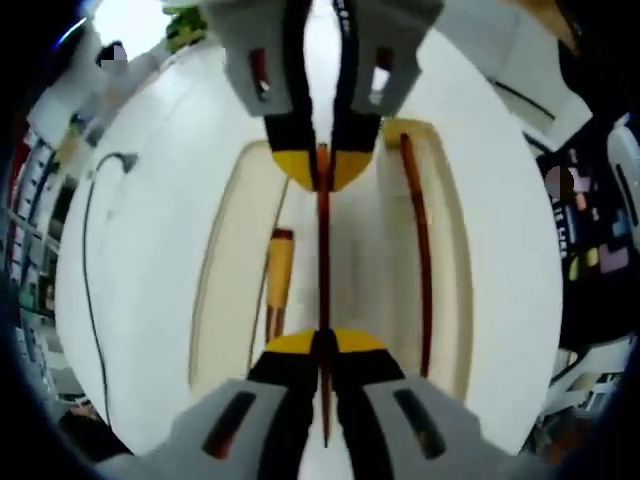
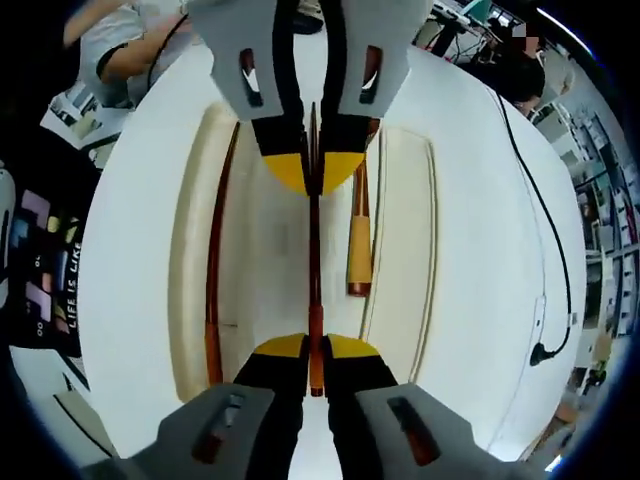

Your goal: Arrange the utensils inside the cutlery case until each visible utensil rests in its matching compartment.

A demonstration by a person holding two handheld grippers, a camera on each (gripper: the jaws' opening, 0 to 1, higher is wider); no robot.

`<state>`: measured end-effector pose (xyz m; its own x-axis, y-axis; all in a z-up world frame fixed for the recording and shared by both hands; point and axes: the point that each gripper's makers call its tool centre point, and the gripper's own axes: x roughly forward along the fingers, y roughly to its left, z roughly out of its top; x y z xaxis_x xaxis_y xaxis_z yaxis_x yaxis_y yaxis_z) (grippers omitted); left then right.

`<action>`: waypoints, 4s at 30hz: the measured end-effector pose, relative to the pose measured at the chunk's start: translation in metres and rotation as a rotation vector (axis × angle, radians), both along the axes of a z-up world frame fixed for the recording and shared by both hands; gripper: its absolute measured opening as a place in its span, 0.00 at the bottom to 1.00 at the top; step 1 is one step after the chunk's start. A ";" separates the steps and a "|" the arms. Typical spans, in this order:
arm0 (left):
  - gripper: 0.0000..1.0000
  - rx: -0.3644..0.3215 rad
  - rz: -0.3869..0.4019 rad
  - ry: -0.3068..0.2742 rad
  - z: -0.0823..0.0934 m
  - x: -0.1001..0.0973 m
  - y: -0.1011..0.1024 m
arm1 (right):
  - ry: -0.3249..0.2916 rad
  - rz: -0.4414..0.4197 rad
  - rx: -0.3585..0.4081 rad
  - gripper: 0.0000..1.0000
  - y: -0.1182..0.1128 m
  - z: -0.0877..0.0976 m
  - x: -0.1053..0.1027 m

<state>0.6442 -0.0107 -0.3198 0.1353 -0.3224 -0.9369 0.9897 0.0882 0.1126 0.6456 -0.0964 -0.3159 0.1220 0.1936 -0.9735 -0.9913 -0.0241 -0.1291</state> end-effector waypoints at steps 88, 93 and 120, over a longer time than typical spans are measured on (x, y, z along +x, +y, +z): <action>0.04 -0.014 -0.104 -0.034 -0.006 -0.055 -0.017 | 0.057 -0.060 0.017 0.05 -0.019 -0.010 -0.060; 0.04 -0.006 -0.108 -0.041 -0.007 -0.058 -0.015 | 0.045 -0.062 0.010 0.05 -0.023 -0.008 -0.059; 0.14 -0.125 0.452 -0.096 0.035 0.003 0.076 | -0.050 -0.029 0.111 0.09 -0.004 0.020 -0.031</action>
